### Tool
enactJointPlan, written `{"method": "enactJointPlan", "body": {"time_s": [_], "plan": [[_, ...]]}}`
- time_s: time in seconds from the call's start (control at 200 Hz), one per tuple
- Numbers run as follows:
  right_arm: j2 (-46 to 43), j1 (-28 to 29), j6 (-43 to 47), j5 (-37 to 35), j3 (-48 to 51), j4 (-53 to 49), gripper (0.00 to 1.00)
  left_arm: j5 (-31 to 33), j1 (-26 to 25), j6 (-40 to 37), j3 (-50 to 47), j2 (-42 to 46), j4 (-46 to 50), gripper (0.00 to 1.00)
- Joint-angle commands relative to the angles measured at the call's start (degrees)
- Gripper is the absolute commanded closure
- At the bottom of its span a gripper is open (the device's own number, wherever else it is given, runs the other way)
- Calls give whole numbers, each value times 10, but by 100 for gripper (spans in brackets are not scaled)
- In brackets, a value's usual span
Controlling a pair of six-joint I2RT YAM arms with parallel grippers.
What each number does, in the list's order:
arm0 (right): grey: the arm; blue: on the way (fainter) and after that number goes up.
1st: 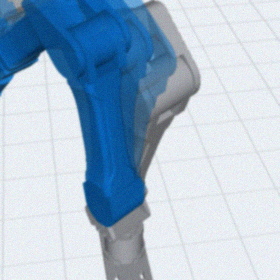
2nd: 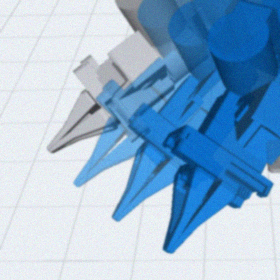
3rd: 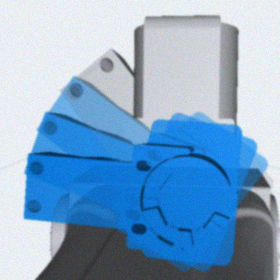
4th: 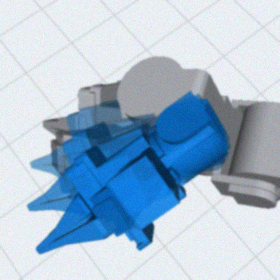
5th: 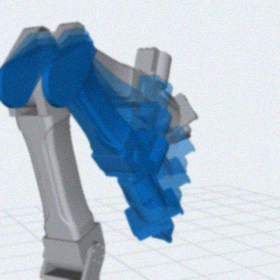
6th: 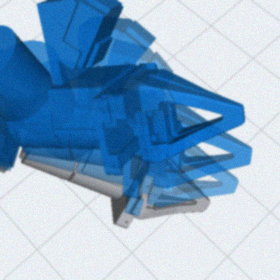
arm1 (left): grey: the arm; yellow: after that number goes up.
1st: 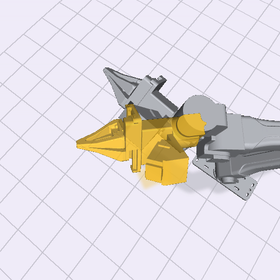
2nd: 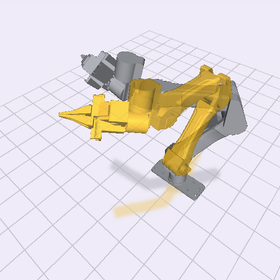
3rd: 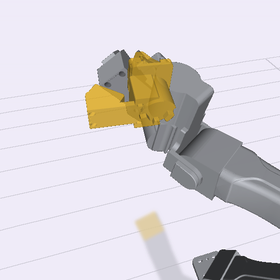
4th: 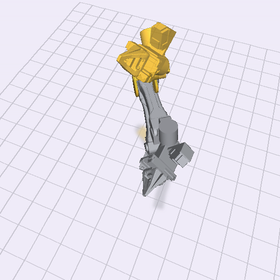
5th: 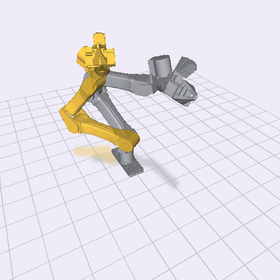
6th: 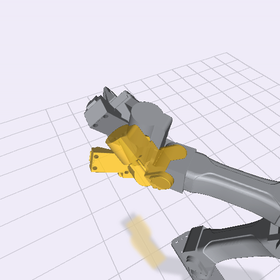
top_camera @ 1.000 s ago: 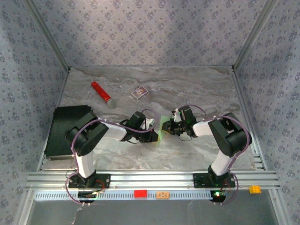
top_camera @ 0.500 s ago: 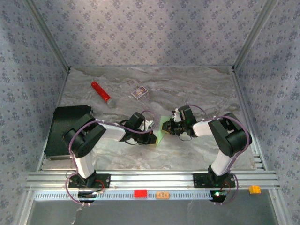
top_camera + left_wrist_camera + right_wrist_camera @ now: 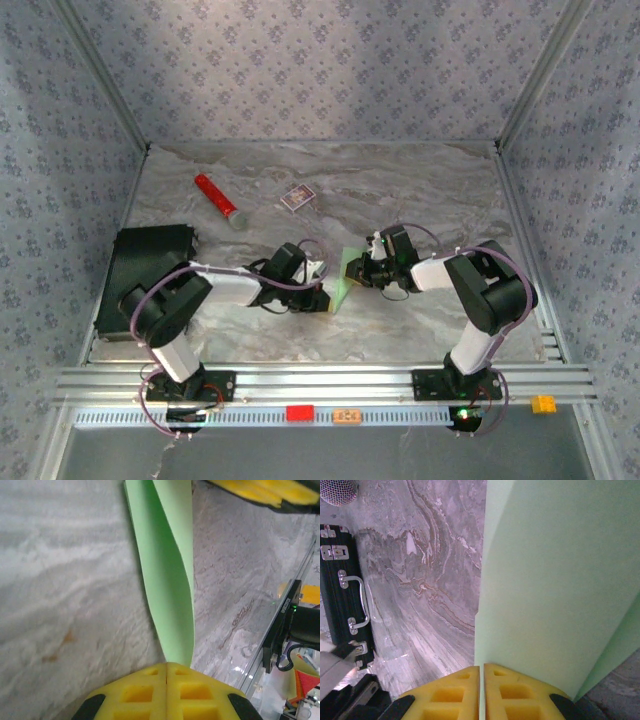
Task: Fold a paper plane with a square sheet of paper (pick it up from the middle)
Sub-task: Fold the wing for the fifth time at the center of the table.
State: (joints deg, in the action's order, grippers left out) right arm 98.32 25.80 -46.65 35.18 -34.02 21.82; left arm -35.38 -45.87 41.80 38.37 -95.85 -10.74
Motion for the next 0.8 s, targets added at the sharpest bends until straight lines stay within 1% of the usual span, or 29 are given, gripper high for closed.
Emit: {"method": "enactJointPlan", "body": {"time_s": [0.0,0.12,0.195,0.3,0.395,0.59,0.695,0.8], "plan": [[28,4,8,-55,11,-65,87,23,-3,-1,0,35,2,98],[27,5,8,-54,11,-64,87,20,-3,12,18,30,-21,99],[28,4,7,-55,11,-64,87,2,-3,16,43,11,-27,100],[28,4,7,-54,11,-63,87,-12,-6,29,67,-14,-48,100],[29,4,7,-54,11,-62,87,-22,-12,31,88,-36,-48,100],[28,5,4,-54,14,-58,87,-18,-25,24,126,-78,-33,100],[29,5,4,-52,13,-58,87,-8,-28,19,141,-94,-27,100],[28,5,4,-51,13,-58,87,11,-30,4,155,-103,-1,100]]}}
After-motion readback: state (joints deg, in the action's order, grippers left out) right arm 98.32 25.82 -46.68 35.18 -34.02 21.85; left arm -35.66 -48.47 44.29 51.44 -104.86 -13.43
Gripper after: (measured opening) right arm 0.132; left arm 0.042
